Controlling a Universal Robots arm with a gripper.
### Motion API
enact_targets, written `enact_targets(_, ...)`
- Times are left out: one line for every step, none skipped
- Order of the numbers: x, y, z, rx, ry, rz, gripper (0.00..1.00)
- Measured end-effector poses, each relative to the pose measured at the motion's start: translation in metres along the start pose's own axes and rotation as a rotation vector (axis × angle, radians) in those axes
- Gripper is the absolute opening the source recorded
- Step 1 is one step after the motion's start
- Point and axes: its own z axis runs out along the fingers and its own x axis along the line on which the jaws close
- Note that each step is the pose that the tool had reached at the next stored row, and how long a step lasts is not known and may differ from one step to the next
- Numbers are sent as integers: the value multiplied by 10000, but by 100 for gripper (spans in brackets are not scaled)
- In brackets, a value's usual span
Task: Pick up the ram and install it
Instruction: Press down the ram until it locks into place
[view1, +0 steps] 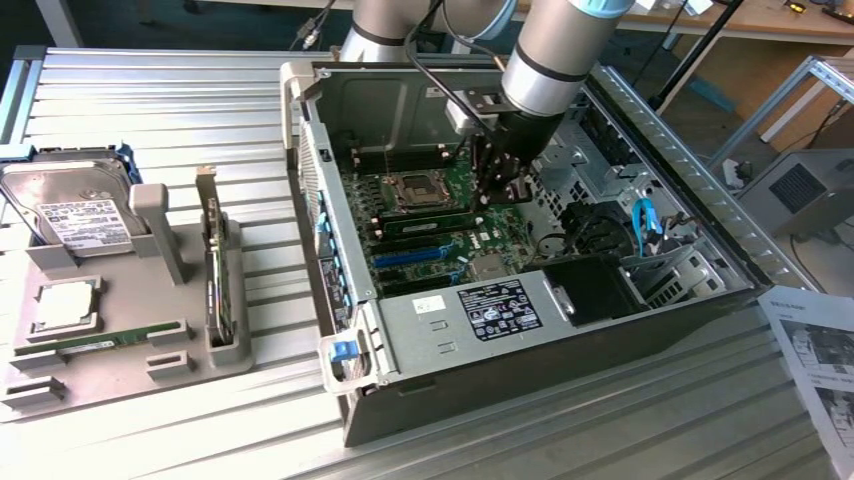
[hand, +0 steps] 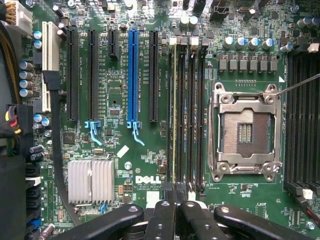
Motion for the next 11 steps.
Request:
enact_targets(0,2,7,0,-3,0,11)
enact_targets(0,3,8,-1,-2,-1,11)
enact_targets(0,3,8,-1,-2,0,11)
enact_targets(0,3,15,1,-5,0,11)
enact_targets(0,3,18,0,-4,0,11)
enact_targets(0,3,18,-1,-4,0,11)
enact_targets(0,3,18,-1,-4,0,11)
enact_targets(0,3,19,0,-5,0,11)
enact_targets(0,3,23,0,-8,0,11)
enact_targets(0,3,27,1,-10,0,11)
enact_targets(0,3,31,0,-8,0,11)
